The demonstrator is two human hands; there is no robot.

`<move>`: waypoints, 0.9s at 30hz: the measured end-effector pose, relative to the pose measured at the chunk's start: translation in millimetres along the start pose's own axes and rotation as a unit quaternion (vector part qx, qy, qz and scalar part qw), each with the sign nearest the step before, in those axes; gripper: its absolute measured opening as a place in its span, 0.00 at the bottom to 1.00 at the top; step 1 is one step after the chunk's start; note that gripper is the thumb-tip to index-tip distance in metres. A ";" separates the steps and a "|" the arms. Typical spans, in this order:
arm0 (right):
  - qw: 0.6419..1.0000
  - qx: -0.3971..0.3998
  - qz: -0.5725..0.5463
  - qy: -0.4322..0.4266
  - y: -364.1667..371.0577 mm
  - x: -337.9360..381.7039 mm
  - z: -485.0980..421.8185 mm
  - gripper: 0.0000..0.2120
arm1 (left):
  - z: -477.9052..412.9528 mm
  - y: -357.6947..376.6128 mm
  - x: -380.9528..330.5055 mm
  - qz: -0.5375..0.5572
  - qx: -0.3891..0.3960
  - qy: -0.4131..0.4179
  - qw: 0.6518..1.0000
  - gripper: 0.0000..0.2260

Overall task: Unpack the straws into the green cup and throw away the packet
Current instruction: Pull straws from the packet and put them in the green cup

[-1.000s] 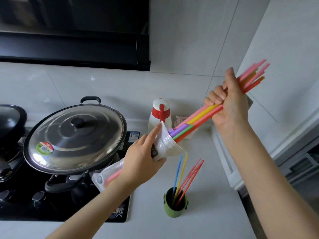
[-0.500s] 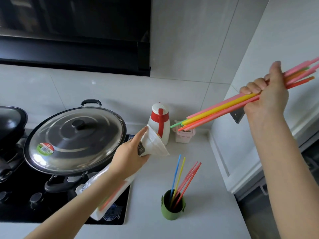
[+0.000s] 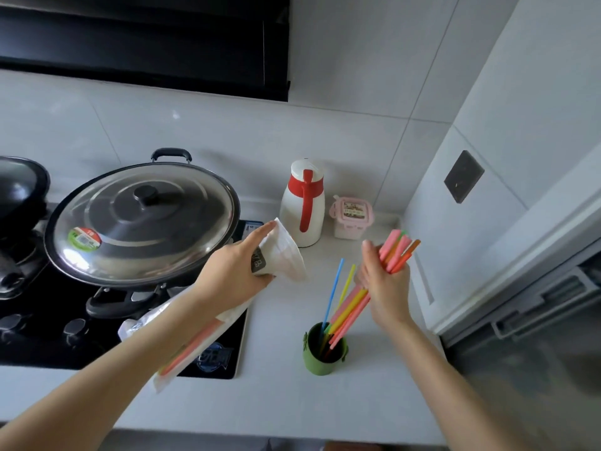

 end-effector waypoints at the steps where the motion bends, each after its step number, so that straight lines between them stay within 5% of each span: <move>1: 1.000 -0.008 0.014 0.007 1.6 -8.5 1.0 0.22 | 0.9 0.0 0.2 0.000 0.002 -0.001 1.000 0.37; 7: 0.999 -0.010 0.027 0.040 18.8 -49.1 9.2 0.19 | 6.0 4.8 2.4 0.001 0.019 -0.005 1.000 0.37; 11: 0.995 0.049 0.032 0.077 34.9 -65.4 16.0 0.05 | 6.3 9.9 4.8 0.001 0.021 -0.002 1.000 0.38; 17: 0.998 0.037 0.010 0.059 14.8 -42.3 2.0 0.09 | 3.5 23.3 3.9 0.011 0.045 0.003 0.999 0.37; 22: 0.993 0.045 0.112 0.003 0.0 -6.6 -13.4 0.01 | -4.0 28.6 -9.8 0.014 0.067 0.013 0.998 0.38; 27: 0.936 -0.078 0.310 -0.145 -29.9 58.4 -15.1 0.12 | -17.7 19.0 -45.5 0.034 0.071 0.046 0.996 0.39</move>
Point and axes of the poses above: each hand's wrist, its own z-axis away from the middle knuckle, its own y-axis out of the palm, x = y × z, the point moved 9 cm from there along -z, towards the middle knuckle, and after that the axes turned 14 degrees about z, right-handed, at the moved point
